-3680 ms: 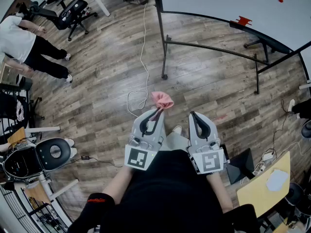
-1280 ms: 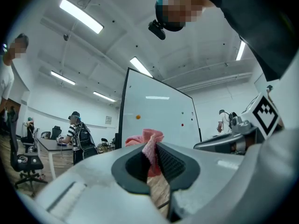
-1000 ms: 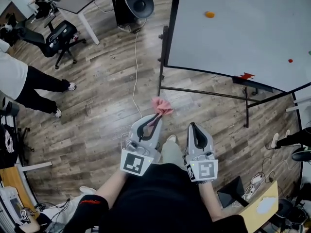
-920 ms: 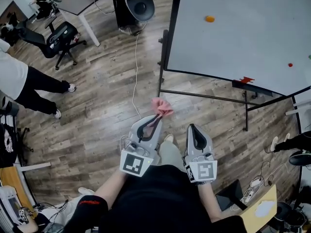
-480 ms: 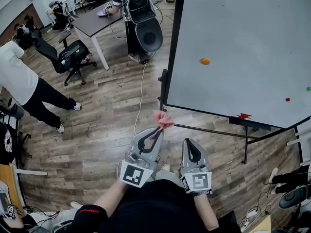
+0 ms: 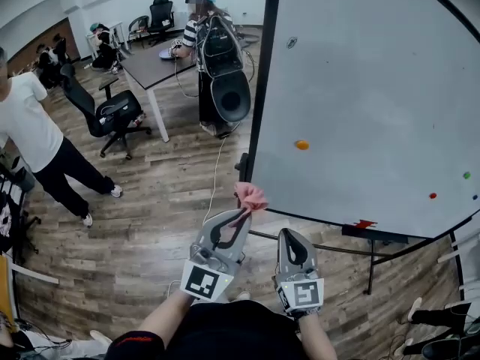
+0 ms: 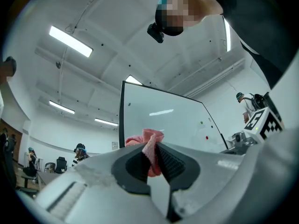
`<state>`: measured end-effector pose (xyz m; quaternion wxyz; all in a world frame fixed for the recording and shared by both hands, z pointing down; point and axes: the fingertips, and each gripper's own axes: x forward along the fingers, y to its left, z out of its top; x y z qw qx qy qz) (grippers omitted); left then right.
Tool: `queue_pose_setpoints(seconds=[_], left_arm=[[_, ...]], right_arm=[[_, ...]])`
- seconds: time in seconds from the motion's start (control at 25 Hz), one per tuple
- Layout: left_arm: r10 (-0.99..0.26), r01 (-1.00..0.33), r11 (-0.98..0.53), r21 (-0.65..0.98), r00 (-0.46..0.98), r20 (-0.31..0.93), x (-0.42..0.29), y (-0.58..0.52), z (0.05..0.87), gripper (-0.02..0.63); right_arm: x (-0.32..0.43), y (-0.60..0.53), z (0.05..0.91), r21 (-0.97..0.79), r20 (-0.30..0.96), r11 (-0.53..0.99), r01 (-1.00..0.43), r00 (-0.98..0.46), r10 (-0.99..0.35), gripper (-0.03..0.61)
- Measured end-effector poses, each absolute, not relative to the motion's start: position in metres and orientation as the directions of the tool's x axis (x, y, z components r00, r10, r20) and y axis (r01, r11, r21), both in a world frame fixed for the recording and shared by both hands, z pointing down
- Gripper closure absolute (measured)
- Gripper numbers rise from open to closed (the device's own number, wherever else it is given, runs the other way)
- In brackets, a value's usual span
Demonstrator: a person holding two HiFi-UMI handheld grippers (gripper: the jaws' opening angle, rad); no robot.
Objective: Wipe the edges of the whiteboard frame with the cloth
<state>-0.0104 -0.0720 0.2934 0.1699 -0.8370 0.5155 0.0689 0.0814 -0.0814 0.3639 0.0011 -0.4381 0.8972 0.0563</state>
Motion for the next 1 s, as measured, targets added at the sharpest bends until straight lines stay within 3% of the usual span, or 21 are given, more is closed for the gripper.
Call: queue_pose_setpoints(seconds=[0.44, 1.0], left_arm=[[-0.771, -0.854, -0.41, -0.319, 0.512, -0.379, -0.019, -0.106, 0.217, 0.592], [-0.661, -0.796, -0.378, -0.472, 0.59, -0.464, -0.038, -0.139, 0.12, 0.592]], right_arm=[[0.068, -0.113, 0.307, 0.153, -0.091, 0.587, -0.795, -0.603, -0.793, 0.577], [0.047, -0.142, 0.194, 0.261, -0.232, 0.517, -0.815, -0.573, -0.786, 0.577]])
